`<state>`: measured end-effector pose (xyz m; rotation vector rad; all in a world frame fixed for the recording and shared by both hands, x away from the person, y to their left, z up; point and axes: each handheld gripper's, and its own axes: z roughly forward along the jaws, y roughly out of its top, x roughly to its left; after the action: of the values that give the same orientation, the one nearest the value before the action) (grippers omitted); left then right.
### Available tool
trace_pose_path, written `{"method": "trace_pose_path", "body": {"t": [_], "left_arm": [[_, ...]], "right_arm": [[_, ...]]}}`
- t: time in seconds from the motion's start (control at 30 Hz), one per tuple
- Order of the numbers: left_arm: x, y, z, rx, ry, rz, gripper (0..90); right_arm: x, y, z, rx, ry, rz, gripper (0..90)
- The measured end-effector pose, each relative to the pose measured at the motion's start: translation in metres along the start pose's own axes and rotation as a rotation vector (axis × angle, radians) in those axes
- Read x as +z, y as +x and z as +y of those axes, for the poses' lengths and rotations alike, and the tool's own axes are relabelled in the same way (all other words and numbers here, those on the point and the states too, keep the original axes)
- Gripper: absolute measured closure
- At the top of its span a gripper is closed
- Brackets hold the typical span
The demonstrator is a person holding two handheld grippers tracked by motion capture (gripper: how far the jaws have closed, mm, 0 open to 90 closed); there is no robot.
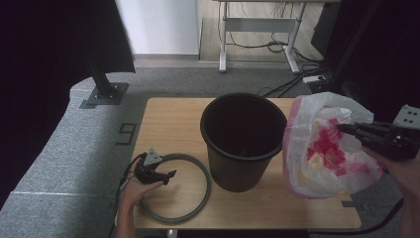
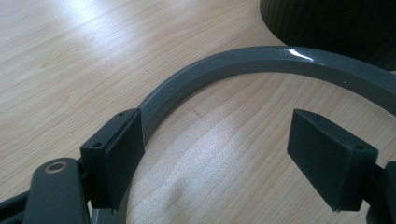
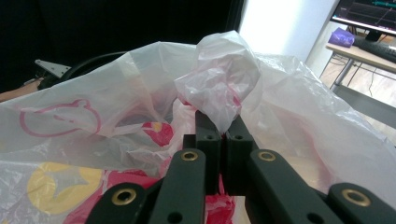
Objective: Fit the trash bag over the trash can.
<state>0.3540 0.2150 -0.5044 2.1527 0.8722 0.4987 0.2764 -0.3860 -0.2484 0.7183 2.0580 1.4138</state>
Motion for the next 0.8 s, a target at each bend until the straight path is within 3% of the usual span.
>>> {"method": "trace_pose_path", "body": {"t": [0.8], "left_arm": [[-0.002, 0.001, -0.001, -0.003, -0.004, 0.003, 18.7]], "right_arm": [[0.038, 0.008, 0.035, -0.030, -0.020, 0.069, 87.3]]}}
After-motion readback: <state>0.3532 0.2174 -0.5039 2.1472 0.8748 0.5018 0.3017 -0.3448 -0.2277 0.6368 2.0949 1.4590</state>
